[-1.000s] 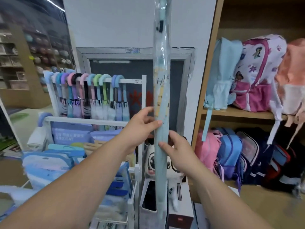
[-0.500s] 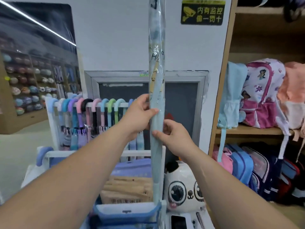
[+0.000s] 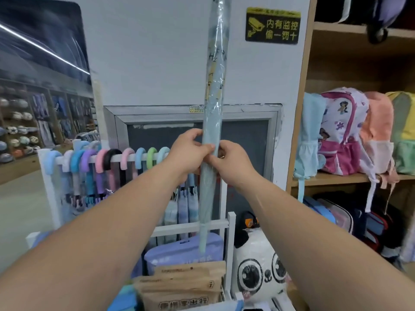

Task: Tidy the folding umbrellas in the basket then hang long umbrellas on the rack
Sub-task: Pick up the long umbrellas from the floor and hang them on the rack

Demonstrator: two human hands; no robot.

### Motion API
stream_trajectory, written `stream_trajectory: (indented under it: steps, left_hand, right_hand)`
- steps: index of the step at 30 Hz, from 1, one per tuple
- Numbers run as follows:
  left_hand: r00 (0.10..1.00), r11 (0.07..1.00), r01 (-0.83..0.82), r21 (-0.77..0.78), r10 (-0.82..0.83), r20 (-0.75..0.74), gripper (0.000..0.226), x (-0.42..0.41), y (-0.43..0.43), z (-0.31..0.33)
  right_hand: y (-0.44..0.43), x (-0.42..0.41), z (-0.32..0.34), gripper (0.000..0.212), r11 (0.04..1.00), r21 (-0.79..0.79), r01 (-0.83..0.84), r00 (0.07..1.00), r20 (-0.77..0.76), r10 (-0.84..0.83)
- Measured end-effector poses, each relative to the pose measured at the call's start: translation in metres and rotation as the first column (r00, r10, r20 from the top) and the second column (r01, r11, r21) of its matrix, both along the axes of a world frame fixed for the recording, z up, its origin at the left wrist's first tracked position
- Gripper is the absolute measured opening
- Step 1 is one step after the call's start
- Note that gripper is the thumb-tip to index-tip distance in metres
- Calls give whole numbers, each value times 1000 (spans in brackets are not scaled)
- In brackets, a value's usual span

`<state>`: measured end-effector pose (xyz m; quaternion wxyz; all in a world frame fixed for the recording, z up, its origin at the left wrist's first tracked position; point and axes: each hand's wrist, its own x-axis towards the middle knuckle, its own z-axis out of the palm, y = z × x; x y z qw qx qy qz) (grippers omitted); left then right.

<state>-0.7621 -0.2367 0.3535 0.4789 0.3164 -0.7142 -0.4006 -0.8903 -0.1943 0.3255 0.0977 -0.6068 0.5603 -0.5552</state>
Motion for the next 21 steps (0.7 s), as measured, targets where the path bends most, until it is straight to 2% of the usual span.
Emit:
stream_trajectory:
  steps: [3,5,8,13,17,21]
  left_hand:
    - [1000,999,-5,49,6,-11,26,-10,-6,8]
    - [999,997,-4,82,8,-45,26,-16,-10,13]
    - [995,995,2,97,8,-98,30,-26,-16,26]
    - [985,996,-75,53,82,-150,30,-49,-23,53]
    - [972,988,-155,15,155,-176,27,-59,-32,70]
    - [964,983,-181,-25,172,-202,26,-60,-40,88]
  right_hand:
    - [-10,-11,1,23,1000,-13,24,992,-120,-26]
    - [-15,-24,3,31,999,5,-53,981,-184,53]
    - [-24,-43,12,33,978,47,-205,969,-129,210]
    - [-47,-66,43,31,983,-24,-181,978,-111,178]
    - [-60,-69,56,49,966,38,-254,960,-108,257]
    - [-74,-70,73,55,960,4,-280,958,-57,279]
